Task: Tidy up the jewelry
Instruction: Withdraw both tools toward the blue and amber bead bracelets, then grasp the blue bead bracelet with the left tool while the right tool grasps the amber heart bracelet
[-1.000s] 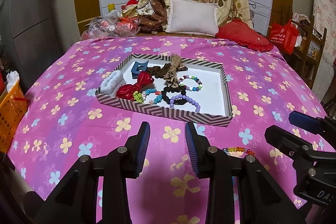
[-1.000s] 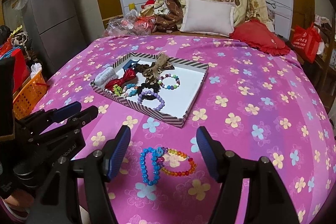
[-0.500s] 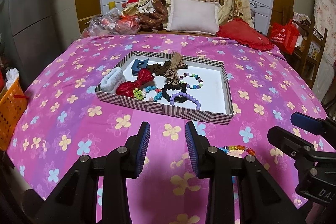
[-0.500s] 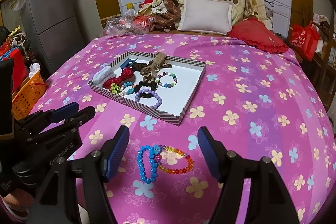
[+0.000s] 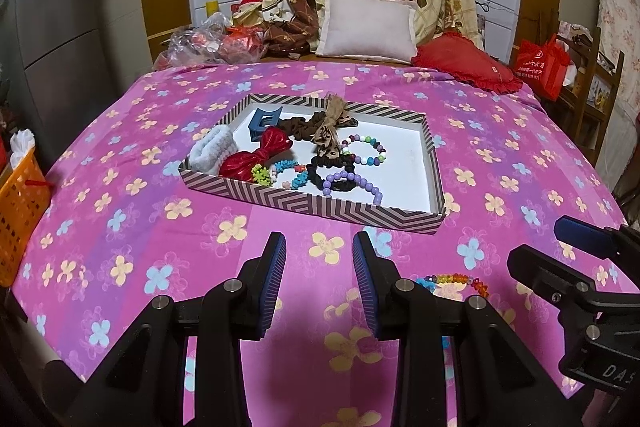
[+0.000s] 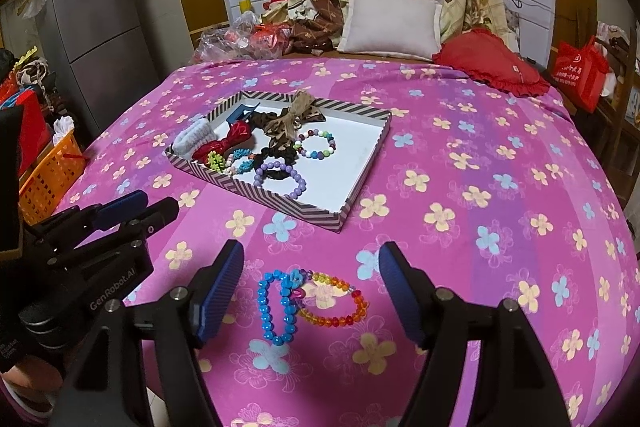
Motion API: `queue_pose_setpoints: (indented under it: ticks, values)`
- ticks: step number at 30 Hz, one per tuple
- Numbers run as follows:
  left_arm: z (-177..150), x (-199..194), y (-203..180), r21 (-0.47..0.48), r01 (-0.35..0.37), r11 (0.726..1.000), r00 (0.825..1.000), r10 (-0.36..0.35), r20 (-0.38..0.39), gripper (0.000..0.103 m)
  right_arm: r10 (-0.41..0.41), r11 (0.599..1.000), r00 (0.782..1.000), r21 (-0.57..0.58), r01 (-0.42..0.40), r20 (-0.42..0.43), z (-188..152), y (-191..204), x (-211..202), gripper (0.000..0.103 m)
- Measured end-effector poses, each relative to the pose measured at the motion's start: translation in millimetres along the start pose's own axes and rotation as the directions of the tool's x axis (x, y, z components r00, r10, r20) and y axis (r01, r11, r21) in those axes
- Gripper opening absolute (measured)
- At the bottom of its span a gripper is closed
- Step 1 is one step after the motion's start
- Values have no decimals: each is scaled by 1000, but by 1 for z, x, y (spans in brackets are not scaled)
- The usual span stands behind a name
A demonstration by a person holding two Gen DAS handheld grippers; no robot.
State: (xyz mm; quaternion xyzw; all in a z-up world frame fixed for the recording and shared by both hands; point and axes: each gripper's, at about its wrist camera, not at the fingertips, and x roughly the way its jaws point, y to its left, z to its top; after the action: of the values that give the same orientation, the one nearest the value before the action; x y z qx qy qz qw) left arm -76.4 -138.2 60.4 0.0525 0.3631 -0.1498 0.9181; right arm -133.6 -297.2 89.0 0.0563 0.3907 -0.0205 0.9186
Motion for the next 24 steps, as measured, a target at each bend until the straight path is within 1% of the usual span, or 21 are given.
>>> queue_pose_setpoints:
  ticks: [6,9,12,15,19,22,24]
  values:
    - [0,7,1,-1,4,1000,1000,-4,-13,44,-1,1000,1000,3,1,-16,-3,-3,6,74]
    - [-2,12,5,-12,20,1000,999,-20,-35,44,-5,1000,1000,9,5,-27,-5,-7,8,74]
    - [-4,20,15,-45,47,998,996,-51,-76,44,-14,1000,999,21,15,-32,-6,-14,11,74]
    - [-7,29,26,-90,77,993,988,-88,-124,44,-28,999,998,35,29,-49,-10,-23,16,74]
    - [-13,37,27,-103,107,989,979,-123,-162,44,-46,998,995,41,50,-88,-19,-36,28,74]
    - [-16,45,22,-116,159,980,963,-180,-202,46,-54,998,991,34,58,-120,-30,-42,39,74]
    - [-20,51,17,-118,176,977,952,-199,-231,46,-60,998,989,24,64,-138,-36,-43,47,74]
